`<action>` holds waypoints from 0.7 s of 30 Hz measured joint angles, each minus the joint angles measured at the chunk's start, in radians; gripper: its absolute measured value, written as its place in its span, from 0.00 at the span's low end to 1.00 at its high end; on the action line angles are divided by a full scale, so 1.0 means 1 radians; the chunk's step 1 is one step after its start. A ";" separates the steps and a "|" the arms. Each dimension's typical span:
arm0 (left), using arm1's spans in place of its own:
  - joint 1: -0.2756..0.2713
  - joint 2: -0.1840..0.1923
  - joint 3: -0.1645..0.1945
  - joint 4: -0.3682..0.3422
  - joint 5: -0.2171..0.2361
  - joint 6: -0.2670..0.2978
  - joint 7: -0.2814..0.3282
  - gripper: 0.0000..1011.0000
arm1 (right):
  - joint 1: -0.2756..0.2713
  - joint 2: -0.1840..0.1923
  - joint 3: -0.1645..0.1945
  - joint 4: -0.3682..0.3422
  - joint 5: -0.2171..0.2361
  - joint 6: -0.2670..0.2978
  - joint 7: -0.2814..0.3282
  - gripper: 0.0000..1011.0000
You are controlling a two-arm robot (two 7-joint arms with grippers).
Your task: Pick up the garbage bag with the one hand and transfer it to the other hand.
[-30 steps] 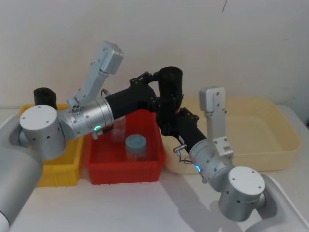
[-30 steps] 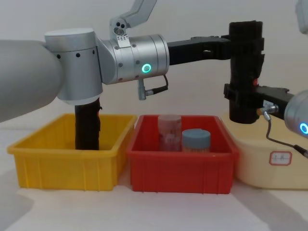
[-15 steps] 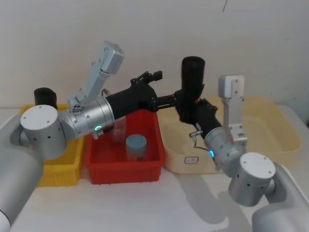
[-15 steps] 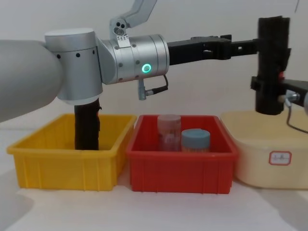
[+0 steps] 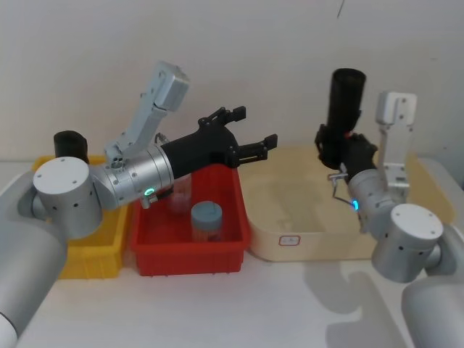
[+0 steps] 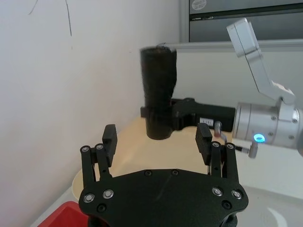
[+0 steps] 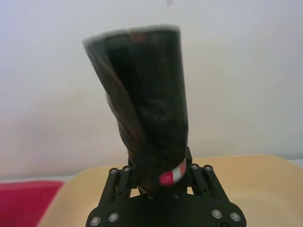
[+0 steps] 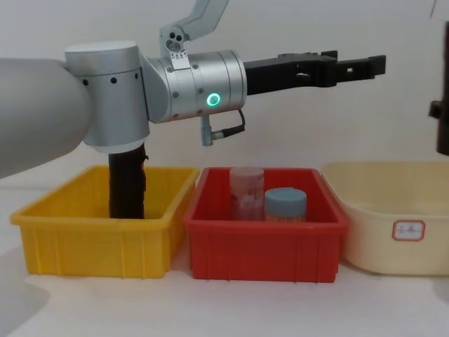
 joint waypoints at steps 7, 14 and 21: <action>0.000 0.000 0.000 0.000 0.000 0.000 0.000 0.99 | 0.023 0.015 0.046 0.010 -0.018 0.021 -0.058 0.71; 0.000 0.000 0.000 0.000 0.000 0.000 0.000 0.99 | 0.024 0.035 0.057 -0.021 -0.052 0.028 -0.088 0.90; 0.014 0.009 -0.001 -0.025 0.000 0.001 0.016 0.99 | 0.012 0.054 0.040 -0.073 -0.095 0.010 -0.094 0.99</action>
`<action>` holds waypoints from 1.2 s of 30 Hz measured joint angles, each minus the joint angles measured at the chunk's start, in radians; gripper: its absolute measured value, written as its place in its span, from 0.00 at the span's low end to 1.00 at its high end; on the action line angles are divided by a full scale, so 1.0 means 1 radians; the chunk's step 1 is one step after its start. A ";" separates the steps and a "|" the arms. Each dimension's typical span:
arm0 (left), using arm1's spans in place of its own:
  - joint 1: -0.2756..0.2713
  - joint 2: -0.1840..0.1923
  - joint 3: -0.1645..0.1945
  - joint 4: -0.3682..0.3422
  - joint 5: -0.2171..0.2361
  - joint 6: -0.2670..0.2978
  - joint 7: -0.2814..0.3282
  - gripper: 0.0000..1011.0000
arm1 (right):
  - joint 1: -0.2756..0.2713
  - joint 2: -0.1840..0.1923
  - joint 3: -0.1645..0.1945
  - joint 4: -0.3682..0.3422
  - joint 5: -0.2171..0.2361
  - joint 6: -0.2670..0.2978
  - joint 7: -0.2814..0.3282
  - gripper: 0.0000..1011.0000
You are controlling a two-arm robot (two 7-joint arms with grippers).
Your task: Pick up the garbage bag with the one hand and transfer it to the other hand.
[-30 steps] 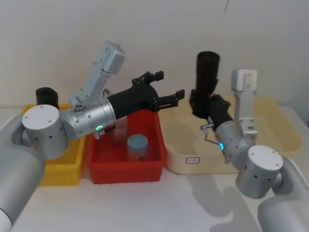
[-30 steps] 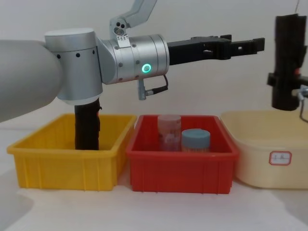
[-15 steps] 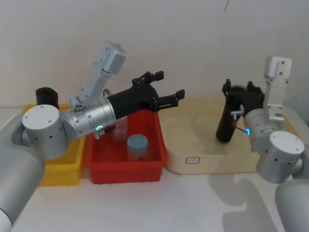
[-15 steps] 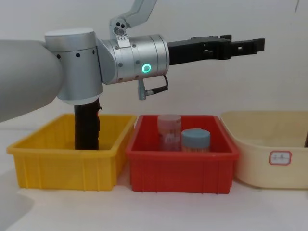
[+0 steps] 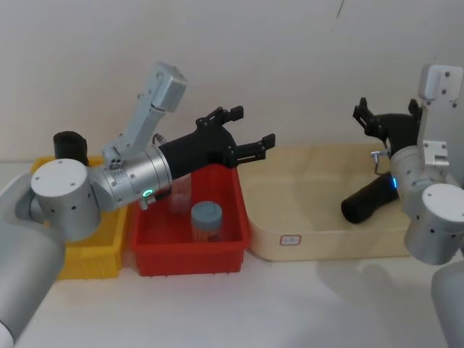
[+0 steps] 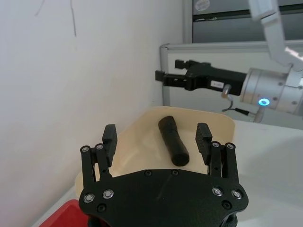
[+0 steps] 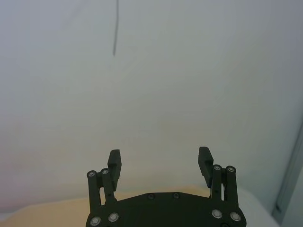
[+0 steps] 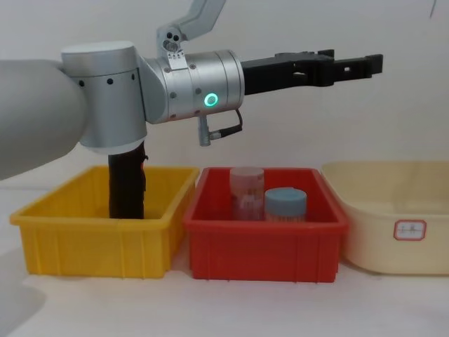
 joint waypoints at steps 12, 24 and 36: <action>0.099 0.067 -0.024 -0.171 0.019 0.019 0.129 0.99 | -0.038 0.023 -0.062 -0.111 -0.049 -0.028 0.054 0.99; 0.248 0.158 -0.074 -0.402 0.071 0.037 0.298 0.99 | -0.096 0.031 -0.137 -0.201 -0.067 -0.011 0.141 0.99; 0.434 0.251 -0.151 -0.644 0.145 0.029 0.474 0.99 | -0.153 0.029 -0.218 -0.256 -0.086 0.028 0.220 0.99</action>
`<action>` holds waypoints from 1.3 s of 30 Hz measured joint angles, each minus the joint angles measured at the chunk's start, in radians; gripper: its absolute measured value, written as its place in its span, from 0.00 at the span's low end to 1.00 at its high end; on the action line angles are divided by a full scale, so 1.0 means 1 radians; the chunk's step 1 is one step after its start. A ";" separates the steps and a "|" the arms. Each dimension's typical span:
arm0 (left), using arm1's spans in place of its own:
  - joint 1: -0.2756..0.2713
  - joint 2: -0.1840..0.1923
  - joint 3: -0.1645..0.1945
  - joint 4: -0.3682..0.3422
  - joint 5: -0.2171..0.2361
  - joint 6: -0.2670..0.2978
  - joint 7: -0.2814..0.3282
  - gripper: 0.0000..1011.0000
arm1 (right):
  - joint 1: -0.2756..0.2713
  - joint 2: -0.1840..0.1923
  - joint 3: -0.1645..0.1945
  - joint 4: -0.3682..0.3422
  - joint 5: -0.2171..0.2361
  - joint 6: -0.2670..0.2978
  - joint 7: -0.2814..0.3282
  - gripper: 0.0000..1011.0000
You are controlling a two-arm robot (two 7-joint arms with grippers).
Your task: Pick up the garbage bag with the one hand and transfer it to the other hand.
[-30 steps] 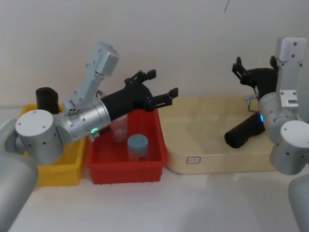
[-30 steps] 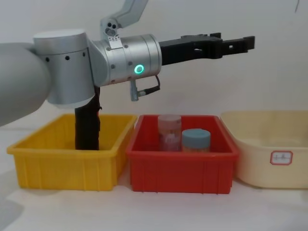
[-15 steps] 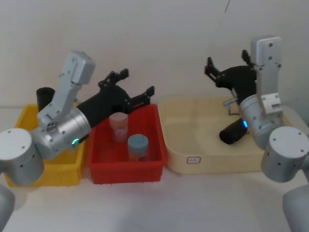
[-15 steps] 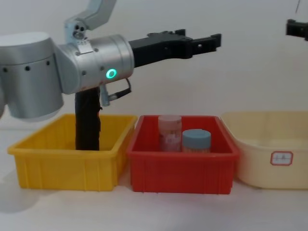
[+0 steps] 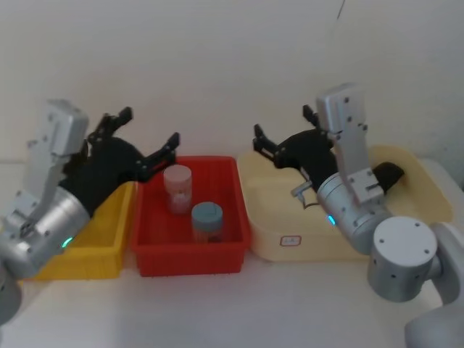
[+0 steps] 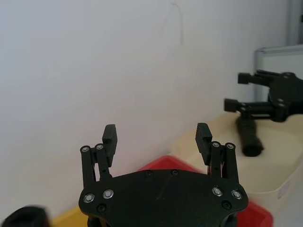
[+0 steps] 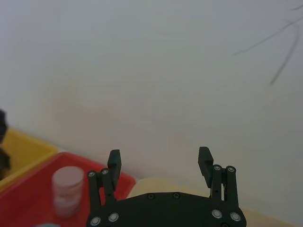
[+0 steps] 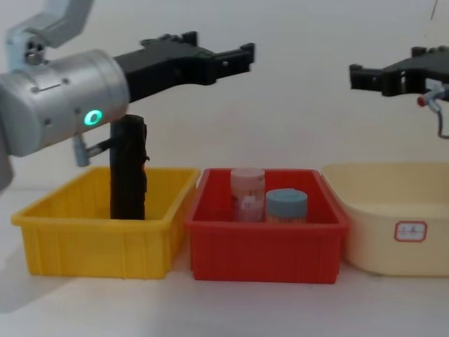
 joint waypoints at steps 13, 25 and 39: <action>0.207 0.077 -0.103 -0.212 0.062 -0.037 0.154 0.99 | -0.022 -0.010 -0.042 -0.018 -0.004 0.021 0.058 0.99; 0.312 0.113 -0.157 -0.313 0.088 -0.059 0.224 0.99 | -0.015 0.008 -0.082 -0.025 0.023 0.064 0.158 0.99; 0.350 0.127 -0.177 -0.349 0.097 -0.068 0.249 0.99 | 0.000 0.051 -0.144 -0.034 0.034 0.166 0.254 0.99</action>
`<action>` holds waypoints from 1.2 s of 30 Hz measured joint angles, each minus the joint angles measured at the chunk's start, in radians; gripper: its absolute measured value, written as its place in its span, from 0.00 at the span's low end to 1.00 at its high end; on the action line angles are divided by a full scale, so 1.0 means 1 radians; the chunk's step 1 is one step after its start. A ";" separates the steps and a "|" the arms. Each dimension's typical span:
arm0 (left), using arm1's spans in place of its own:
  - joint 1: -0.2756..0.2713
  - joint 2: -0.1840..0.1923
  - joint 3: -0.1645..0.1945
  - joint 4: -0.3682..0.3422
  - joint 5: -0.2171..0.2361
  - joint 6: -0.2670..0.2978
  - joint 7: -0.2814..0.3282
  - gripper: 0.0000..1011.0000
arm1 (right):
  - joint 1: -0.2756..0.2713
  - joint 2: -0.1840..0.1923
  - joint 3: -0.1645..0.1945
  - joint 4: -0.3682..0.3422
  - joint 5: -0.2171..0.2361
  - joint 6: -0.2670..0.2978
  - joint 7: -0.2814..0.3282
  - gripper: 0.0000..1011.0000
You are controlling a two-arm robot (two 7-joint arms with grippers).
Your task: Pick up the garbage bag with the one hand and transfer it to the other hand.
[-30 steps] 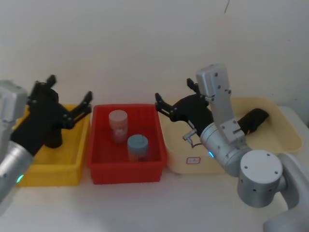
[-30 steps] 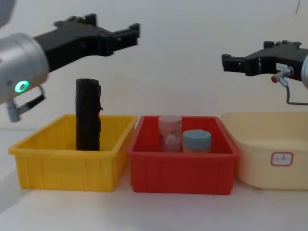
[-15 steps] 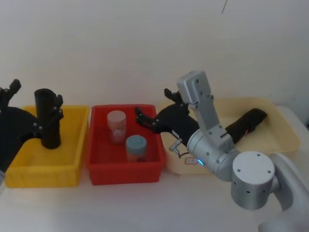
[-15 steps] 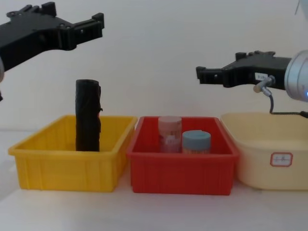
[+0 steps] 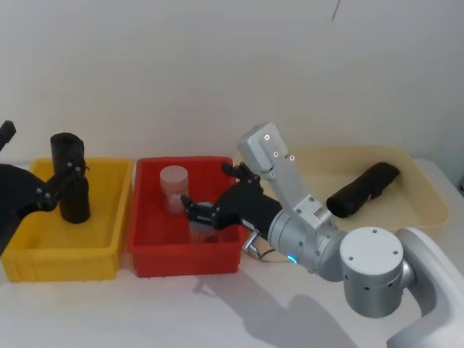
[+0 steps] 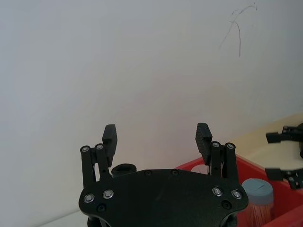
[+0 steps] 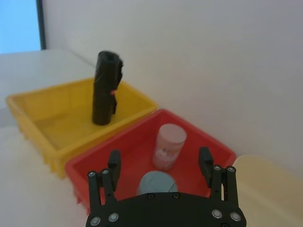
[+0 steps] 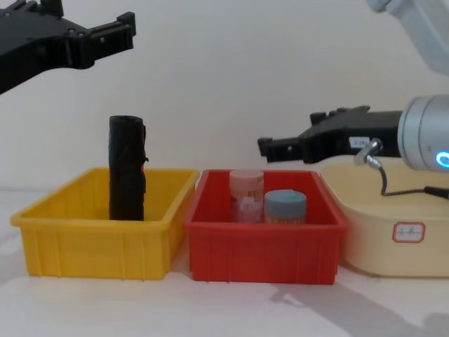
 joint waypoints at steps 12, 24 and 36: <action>0.011 0.004 -0.006 -0.011 0.003 -0.002 0.007 0.99 | 0.002 0.016 -0.034 0.003 0.008 0.053 0.032 0.99; 0.016 0.005 -0.008 -0.016 0.004 -0.004 0.010 0.99 | 0.012 0.004 -0.041 0.035 0.034 0.067 0.038 0.99; 0.018 0.006 -0.010 -0.017 0.004 -0.004 0.012 0.99 | 0.050 -0.021 -0.043 0.111 0.052 0.067 0.032 0.99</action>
